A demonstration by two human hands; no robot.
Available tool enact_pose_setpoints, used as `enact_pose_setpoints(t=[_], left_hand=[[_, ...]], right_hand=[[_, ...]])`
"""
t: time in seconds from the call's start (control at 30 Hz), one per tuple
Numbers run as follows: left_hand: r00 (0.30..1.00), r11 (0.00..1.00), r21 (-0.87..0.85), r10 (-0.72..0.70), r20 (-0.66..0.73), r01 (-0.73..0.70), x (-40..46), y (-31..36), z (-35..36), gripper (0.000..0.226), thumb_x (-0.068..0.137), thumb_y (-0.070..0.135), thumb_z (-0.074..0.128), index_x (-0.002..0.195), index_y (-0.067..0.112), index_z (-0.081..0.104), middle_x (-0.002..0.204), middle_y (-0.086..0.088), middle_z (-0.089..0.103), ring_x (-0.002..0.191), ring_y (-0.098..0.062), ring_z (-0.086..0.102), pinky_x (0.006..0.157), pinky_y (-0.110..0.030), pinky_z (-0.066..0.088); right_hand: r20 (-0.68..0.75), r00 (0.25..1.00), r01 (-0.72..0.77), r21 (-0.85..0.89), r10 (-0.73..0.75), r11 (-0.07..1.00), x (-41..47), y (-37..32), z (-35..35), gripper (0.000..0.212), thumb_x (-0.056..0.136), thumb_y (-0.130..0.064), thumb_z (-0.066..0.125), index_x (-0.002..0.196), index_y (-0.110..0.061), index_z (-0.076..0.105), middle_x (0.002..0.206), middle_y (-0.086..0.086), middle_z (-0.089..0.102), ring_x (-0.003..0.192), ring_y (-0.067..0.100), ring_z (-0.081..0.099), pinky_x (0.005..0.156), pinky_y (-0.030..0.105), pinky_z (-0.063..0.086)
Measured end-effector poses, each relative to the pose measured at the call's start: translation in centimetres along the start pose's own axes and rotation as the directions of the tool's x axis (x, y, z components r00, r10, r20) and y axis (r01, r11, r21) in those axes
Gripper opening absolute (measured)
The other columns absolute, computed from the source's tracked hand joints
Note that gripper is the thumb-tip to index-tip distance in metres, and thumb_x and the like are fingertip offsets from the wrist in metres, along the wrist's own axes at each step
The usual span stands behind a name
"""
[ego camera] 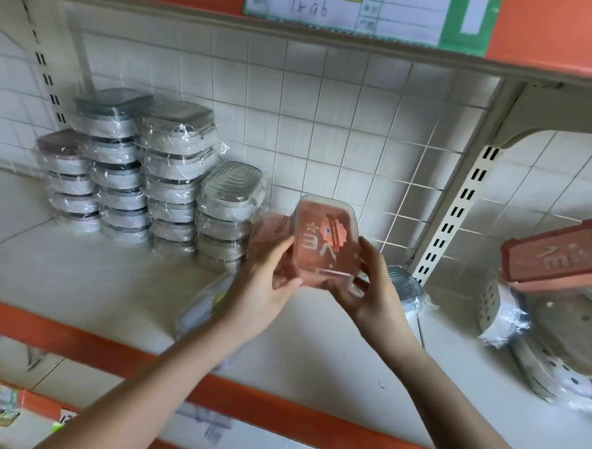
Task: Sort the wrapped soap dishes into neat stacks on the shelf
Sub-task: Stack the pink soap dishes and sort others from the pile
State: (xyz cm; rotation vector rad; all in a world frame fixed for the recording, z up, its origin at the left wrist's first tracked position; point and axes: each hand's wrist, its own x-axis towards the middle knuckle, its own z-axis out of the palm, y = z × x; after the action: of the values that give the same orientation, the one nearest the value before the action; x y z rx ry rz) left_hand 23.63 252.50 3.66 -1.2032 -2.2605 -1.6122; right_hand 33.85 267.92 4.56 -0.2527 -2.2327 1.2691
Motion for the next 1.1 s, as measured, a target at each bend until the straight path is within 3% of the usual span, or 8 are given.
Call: enact_pose_setpoints(t=[0.07,0.13,0.37,0.53,0.7,0.87,1.0,1.1], left_hand=[[0.999,0.999,-0.013,-0.05,-0.019,0.05,1.4,-0.4,-0.7,0.061,0.079,0.002,0.069,0.134,0.014,0.047,0.119,0.005,0.058,0.1,-0.004,0.061,0.094,-0.031,0.05],[0.996,0.997,-0.008,-0.076,-0.041,0.075,2.4,-0.6,-1.4,0.056,0.079,-0.006,0.066,0.13,0.01,0.051,0.101,0.011,0.059,0.088,0.002,0.061,0.089,-0.024,0.049],[0.983,0.967,0.211,-0.119,-0.139,0.146,4.4,-2.9,-2.4,0.048,0.081,0.01,0.069,0.128,0.012,0.056,0.116,-0.005,0.066,0.104,-0.02,0.063,0.09,-0.035,0.05],[0.955,0.972,0.153,-0.135,-0.265,0.18,4.6,-4.1,-2.2,0.026,0.078,0.005,0.071,0.103,0.013,0.065,0.091,-0.001,0.071,0.084,-0.021,0.066,0.077,-0.04,0.054],[0.92,0.968,0.168,-0.113,-0.375,0.187,4.7,-4.3,-2.0,0.015,0.082,0.002,0.065,0.096,0.007,0.065,0.089,-0.008,0.07,0.082,-0.027,0.064,0.073,-0.038,0.051],[0.94,0.968,0.193,-0.092,-0.33,0.163,4.2,-4.9,-2.2,0.021,0.081,-0.006,0.055,0.094,0.008,0.064,0.085,-0.009,0.067,0.079,-0.03,0.061,0.072,-0.043,0.051],[0.972,0.968,0.189,-0.124,-0.198,0.162,3.5,-5.1,-2.9,0.027,0.083,-0.004,0.051,0.104,0.009,0.062,0.097,-0.009,0.068,0.091,-0.025,0.063,0.08,-0.042,0.052],[0.979,0.947,0.263,-0.158,-0.127,0.187,2.8,-5.3,-3.9,0.028,0.084,0.002,0.053,0.107,0.015,0.061,0.101,-0.004,0.068,0.092,-0.023,0.063,0.082,-0.041,0.052]], right_hand=[[-0.003,1.0,-0.001,0.005,0.001,1.0,1.8,-0.3,0.8,0.063,0.083,-0.003,0.07,0.134,-0.017,0.036,0.115,-0.023,0.051,0.1,-0.018,0.052,0.083,0.004,0.043],[0.001,1.0,-0.007,0.0,0.007,1.0,3.4,-0.5,1.8,0.061,0.083,-0.002,0.069,0.132,-0.018,0.037,0.111,-0.024,0.05,0.096,-0.02,0.052,0.078,0.002,0.042],[0.014,0.996,-0.093,0.028,0.092,0.995,6.2,-0.2,4.1,0.055,0.084,-0.004,0.066,0.133,-0.012,0.043,0.111,-0.006,0.061,0.093,-0.003,0.06,0.083,0.02,0.053],[0.0,0.992,-0.125,0.062,0.126,0.99,6.7,-0.3,5.2,0.054,0.084,0.0,0.064,0.133,-0.01,0.043,0.11,-0.01,0.056,0.095,-0.002,0.059,0.078,0.01,0.051],[-0.067,0.993,-0.097,0.03,0.099,0.995,7.1,-0.2,6.3,0.05,0.086,-0.006,0.066,0.131,-0.007,0.044,0.121,0.001,0.053,0.099,0.01,0.058,0.073,0.005,0.047],[-0.101,0.991,-0.087,-0.034,0.084,0.996,7.5,0.3,6.9,0.05,0.084,-0.008,0.068,0.128,-0.009,0.045,0.119,0.001,0.049,0.09,0.001,0.055,0.07,0.001,0.044],[-0.098,0.993,-0.076,-0.072,0.068,0.995,7.5,0.6,7.1,0.053,0.084,-0.011,0.068,0.131,-0.008,0.042,0.121,0.002,0.048,0.098,0.007,0.054,0.073,0.005,0.045],[-0.106,0.992,-0.078,-0.152,0.062,0.985,6.8,1.0,7.0,0.062,0.084,-0.021,0.07,0.136,-0.008,0.039,0.129,0.006,0.049,0.12,0.02,0.047,0.094,0.028,0.046]])
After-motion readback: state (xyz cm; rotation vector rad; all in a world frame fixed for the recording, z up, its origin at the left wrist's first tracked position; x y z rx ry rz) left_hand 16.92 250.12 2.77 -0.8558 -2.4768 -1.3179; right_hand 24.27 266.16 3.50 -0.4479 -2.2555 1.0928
